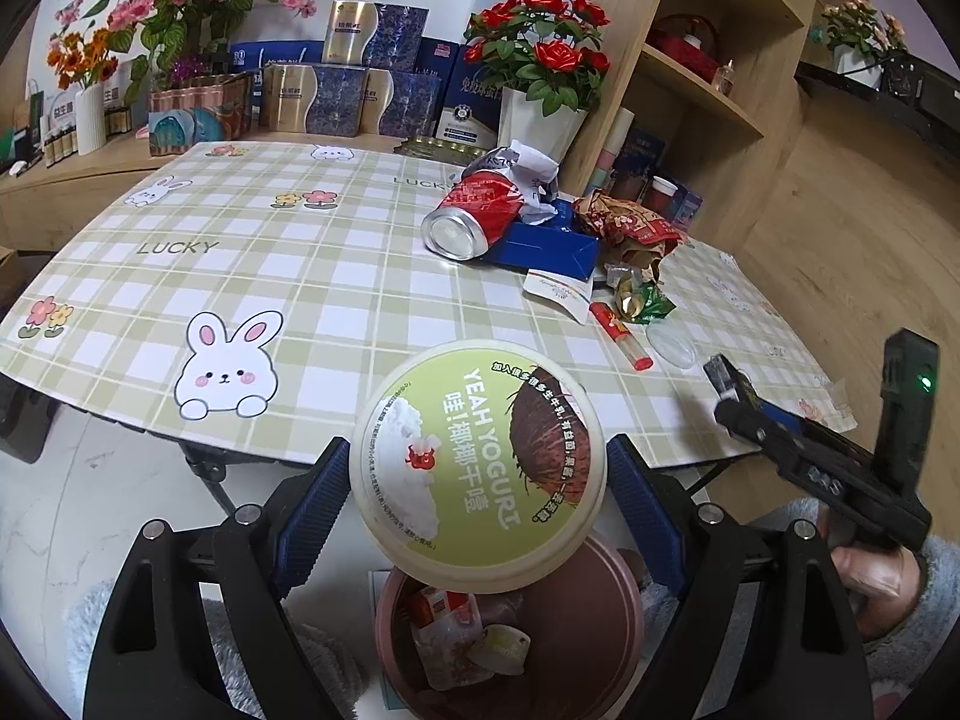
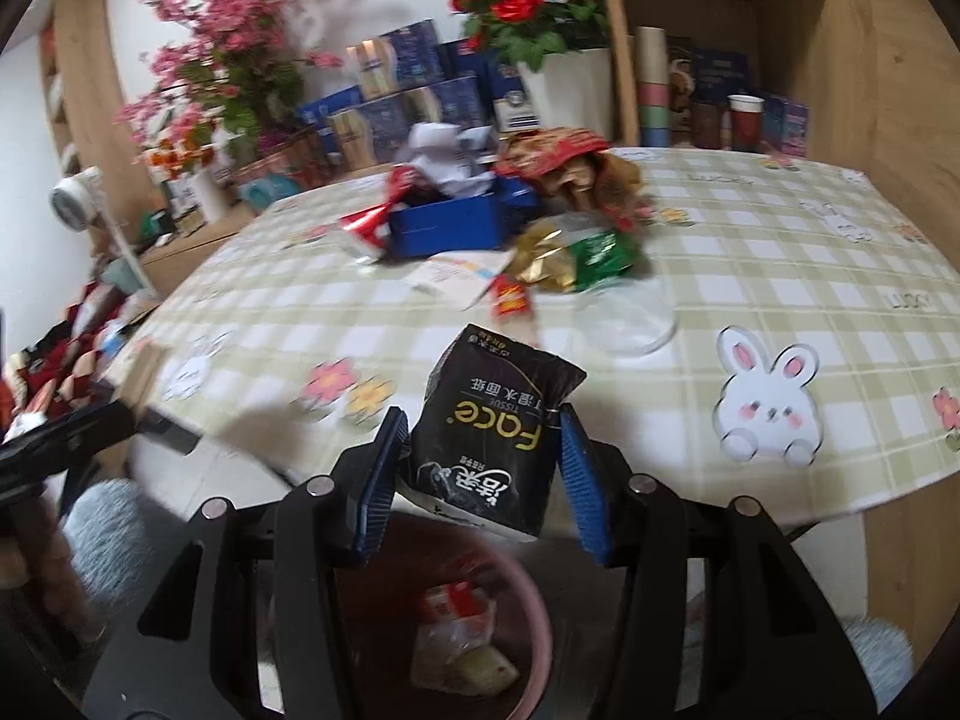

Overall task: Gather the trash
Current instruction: 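Hold the yogurt cup in the left tool while the right tool grasps the black tissue pack, then release the tissue pack from the right tool while the left tool drops the yogurt cup into the bin, then reach both tools toward the red can and snack bag on the table, then grasp the brown-red snack bag with the right tool while the left tool grasps the red can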

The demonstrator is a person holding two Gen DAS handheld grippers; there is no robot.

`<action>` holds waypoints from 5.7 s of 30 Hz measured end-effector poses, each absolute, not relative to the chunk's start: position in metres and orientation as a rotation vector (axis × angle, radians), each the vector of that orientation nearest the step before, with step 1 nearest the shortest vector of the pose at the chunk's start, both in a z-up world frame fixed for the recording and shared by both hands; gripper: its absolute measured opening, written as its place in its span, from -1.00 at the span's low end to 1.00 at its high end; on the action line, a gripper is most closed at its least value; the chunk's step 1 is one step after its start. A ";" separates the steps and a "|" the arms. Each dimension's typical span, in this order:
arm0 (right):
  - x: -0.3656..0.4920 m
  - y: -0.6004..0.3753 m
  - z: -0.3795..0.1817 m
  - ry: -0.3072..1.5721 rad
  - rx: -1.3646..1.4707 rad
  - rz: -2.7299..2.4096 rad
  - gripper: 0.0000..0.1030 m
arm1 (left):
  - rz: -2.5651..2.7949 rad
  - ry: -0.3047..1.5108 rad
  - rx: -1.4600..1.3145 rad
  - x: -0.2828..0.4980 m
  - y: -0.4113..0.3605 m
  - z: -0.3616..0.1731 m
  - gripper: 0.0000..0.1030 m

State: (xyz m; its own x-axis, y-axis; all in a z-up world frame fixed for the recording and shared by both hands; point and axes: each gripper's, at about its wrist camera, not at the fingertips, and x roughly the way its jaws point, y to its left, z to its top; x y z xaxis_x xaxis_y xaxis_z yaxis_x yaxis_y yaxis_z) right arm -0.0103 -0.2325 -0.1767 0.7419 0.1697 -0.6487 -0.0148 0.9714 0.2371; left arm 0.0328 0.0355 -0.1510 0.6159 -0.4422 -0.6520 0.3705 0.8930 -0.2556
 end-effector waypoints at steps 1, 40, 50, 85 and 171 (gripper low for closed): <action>-0.014 -0.229 -0.178 0.738 0.217 0.116 0.00 | -0.468 0.778 -0.097 0.031 0.037 -0.151 0.61; -0.035 -0.187 -0.208 0.860 0.115 0.210 0.57 | -0.472 0.832 -0.051 0.013 0.027 -0.176 0.61; -0.052 -0.239 -0.158 0.613 0.130 0.044 0.89 | -0.515 0.859 0.029 0.011 0.009 -0.184 0.61; -0.047 -0.267 -0.189 0.686 0.251 -0.077 0.89 | -0.492 0.844 0.194 0.005 -0.019 -0.192 0.82; 0.206 -0.310 -0.140 0.746 0.029 -0.008 -0.13 | -0.381 0.697 0.183 0.250 -0.104 -0.140 0.88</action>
